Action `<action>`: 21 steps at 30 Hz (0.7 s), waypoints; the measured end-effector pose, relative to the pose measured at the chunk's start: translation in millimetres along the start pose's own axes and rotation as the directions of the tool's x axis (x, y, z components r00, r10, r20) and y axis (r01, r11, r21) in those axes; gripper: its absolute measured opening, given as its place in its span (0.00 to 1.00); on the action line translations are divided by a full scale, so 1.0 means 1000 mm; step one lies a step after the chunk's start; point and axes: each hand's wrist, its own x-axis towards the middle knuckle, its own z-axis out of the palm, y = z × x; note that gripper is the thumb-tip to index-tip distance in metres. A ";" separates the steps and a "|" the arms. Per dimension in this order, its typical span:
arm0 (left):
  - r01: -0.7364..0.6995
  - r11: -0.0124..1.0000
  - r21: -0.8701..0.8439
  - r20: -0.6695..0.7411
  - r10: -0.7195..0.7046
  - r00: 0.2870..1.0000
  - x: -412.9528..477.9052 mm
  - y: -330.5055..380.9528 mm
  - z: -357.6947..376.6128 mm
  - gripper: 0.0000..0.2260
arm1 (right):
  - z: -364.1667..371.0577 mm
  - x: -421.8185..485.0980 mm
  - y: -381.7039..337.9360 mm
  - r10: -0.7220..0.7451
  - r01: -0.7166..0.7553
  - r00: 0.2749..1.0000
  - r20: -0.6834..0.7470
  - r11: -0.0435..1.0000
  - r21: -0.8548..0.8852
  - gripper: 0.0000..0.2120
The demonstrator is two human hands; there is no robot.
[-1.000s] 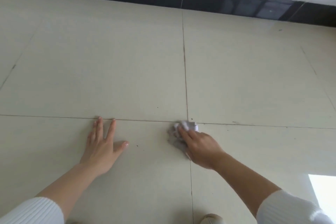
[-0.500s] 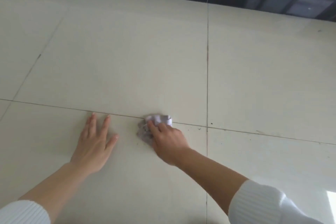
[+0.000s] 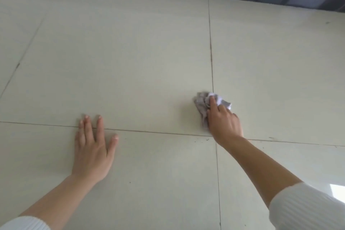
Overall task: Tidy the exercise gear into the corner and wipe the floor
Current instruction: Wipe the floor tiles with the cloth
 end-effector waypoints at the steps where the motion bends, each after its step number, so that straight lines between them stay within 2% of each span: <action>1: 0.007 1.000 -0.009 -0.004 -0.007 1.000 0.000 0.000 0.000 0.35 | 0.000 0.007 -0.006 0.088 -0.089 0.996 0.013 0.994 0.058 0.29; 2: 0.012 1.000 -0.018 -0.012 -0.012 1.000 0.001 0.000 0.000 0.34 | 0.001 0.014 -0.016 0.137 -0.139 0.990 0.026 0.985 0.100 0.30; 4: 0.000 0.999 -0.041 -0.026 -0.001 1.000 0.001 -0.002 0.000 0.33 | 0.000 0.022 -0.047 0.092 -0.099 0.995 0.049 0.981 0.165 0.31; 6: -0.032 0.997 -0.077 -0.032 0.030 0.999 0.002 -0.008 -0.002 0.31 | 0.003 0.017 -0.084 -0.122 0.124 0.992 -0.022 0.976 0.177 0.33; 7: -0.055 0.994 -0.090 -0.041 0.051 0.998 0.003 -0.012 -0.004 0.30 | 0.006 0.009 -0.103 -0.254 0.263 0.964 -0.077 0.952 0.158 0.33; 9: -0.072 0.993 -0.092 -0.071 0.066 0.995 0.006 -0.020 -0.007 0.29 | 0.010 -0.012 -0.139 -0.477 0.498 0.866 -0.151 0.852 0.165 0.31; 11: -0.038 0.995 -0.087 -0.102 0.029 0.994 0.012 -0.027 -0.010 0.28 | 0.014 -0.036 -0.162 -0.682 0.699 0.715 -0.155 0.692 0.182 0.28; 13: 0.013 0.996 -0.088 -0.117 -0.023 0.993 0.020 -0.031 -0.012 0.29 | 0.015 -0.049 -0.169 -0.819 0.825 0.563 -0.113 0.548 0.141 0.29; 15: 0.036 0.997 -0.075 -0.121 -0.045 0.992 0.031 -0.033 -0.014 0.30 | 0.018 -0.045 -0.160 -0.865 0.871 0.491 -0.099 0.489 0.053 0.31; 17: 0.042 0.997 -0.059 -0.129 -0.049 0.990 0.045 -0.032 -0.015 0.31 | 0.017 -0.025 -0.140 -0.842 0.847 0.527 -0.111 0.531 -0.007 0.27; 19: 0.055 0.997 -0.061 -0.125 -0.062 0.990 0.059 -0.027 -0.015 0.30 | 0.016 0.000 -0.109 -0.737 0.740 0.659 -0.154 0.671 -0.047 0.26; 21: 0.046 0.997 -0.065 -0.134 -0.054 0.989 0.074 -0.020 -0.017 0.27 | 0.012 0.025 -0.070 -0.557 0.560 0.814 -0.167 0.828 -0.030 0.24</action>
